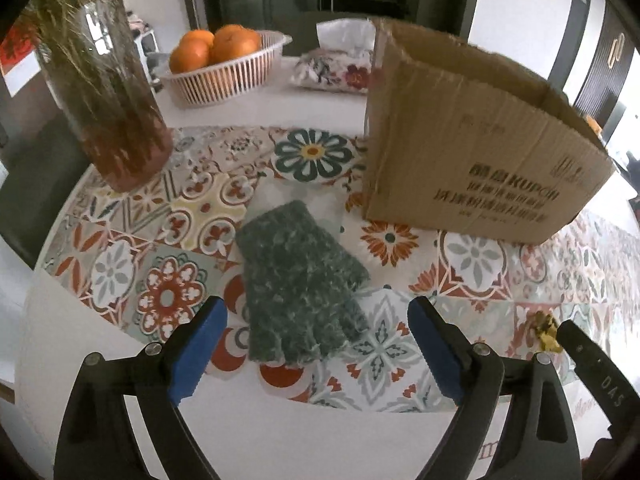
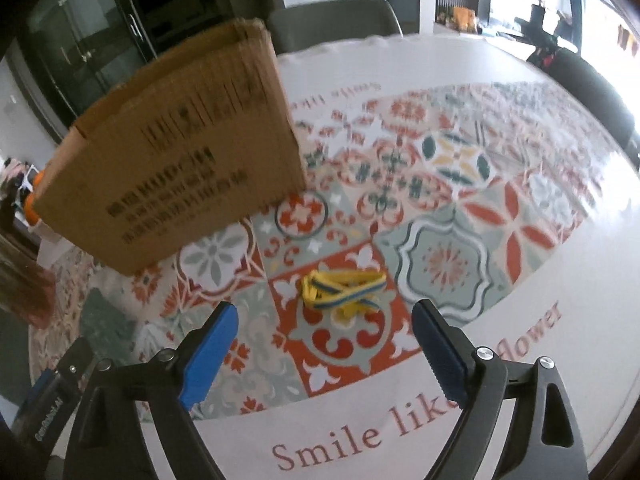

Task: Organize soft objects
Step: 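Withdraw both tools and move the left tool to the green glove while the right tool approaches the hair tie, then grasp the green knit glove with the left tool while the right tool grasps the yellow-blue hair tie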

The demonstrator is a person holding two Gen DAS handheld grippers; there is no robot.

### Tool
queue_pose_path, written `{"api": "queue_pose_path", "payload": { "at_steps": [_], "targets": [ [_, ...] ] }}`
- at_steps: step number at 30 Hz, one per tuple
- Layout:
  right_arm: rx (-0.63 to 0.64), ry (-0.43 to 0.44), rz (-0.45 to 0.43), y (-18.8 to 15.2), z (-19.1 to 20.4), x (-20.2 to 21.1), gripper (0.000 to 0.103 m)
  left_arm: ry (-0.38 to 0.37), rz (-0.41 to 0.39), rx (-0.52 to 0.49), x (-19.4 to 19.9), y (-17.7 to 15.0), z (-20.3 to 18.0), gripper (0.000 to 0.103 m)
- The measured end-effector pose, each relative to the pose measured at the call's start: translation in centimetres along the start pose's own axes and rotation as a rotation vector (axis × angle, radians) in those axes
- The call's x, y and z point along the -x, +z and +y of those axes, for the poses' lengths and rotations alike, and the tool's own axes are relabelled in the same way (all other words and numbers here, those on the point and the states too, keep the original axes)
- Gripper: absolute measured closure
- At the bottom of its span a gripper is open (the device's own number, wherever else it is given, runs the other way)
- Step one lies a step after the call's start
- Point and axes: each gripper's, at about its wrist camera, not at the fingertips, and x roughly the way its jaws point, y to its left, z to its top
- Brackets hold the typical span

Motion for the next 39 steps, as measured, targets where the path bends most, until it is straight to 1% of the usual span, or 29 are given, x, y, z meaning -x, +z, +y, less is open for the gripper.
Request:
{"api": "queue_pose_path", "payload": {
  "at_steps": [4, 7, 11, 16, 20, 23, 26, 28, 30, 32, 33, 34, 35, 39],
  "targets": [
    [-0.023, -0.016, 0.053, -0.7, 0.0, -1.7, 0.013, -0.007, 0.059, -0.011, -2.1, 0.1, -0.2, 0.01],
    [-0.018, -0.042, 0.076, -0.8, 0.1, -2.9, 0.013, 0.008, 0.085, -0.034, -3.3, 0.0, -0.5, 0.01],
    [-0.011, -0.07, 0.092, -0.9, 0.0, -4.1, 0.013, 0.02, 0.1, -0.051, -4.5, 0.3, -0.8, 0.01],
    [-0.005, -0.073, 0.108, -0.3, 0.1, -5.4, 0.013, 0.04, 0.127, -0.074, -6.0, 0.7, -1.1, 0.01],
    [0.031, -0.104, 0.11, 0.0, 0.7, -6.3, 0.014, 0.052, 0.142, -0.069, -6.8, 0.8, -1.0, 0.011],
    [0.053, -0.124, 0.122, 0.1, 1.0, -6.9, 0.015, 0.062, 0.147, -0.062, -7.1, 0.8, -0.8, 0.013],
    [0.057, -0.118, 0.128, -0.2, 1.2, -7.1, 0.019, 0.073, 0.137, -0.069, -6.9, 0.7, -0.8, 0.02],
    [0.058, -0.106, 0.127, -0.2, 1.1, -7.3, 0.022, 0.085, 0.13, -0.081, -6.8, 0.7, -0.8, 0.027],
    [0.061, -0.103, 0.124, 0.0, 1.0, -7.4, 0.033, 0.093, 0.121, -0.082, -6.6, 0.6, -0.7, 0.031],
    [0.072, -0.098, 0.117, -0.1, 1.2, -7.3, 0.041, 0.094, 0.118, -0.083, -6.5, 0.5, -0.7, 0.036],
    [0.08, -0.095, 0.113, 0.0, 1.3, -7.2, 0.046, 0.093, 0.115, -0.084, -6.4, 0.5, -0.7, 0.04],
    [0.084, -0.094, 0.112, -0.1, 1.4, -7.1, 0.049, 0.09, 0.112, -0.084, -6.3, 0.5, -0.7, 0.043],
    [0.088, -0.093, 0.109, -0.2, 1.5, -7.0, 0.051, 0.082, 0.109, -0.084, -6.1, 0.4, -0.6, 0.045],
    [0.091, -0.085, 0.108, -0.3, 1.5, -6.7, 0.054, 0.067, 0.091, -0.096, -5.5, 0.3, -0.9, 0.056]
  ]
}}
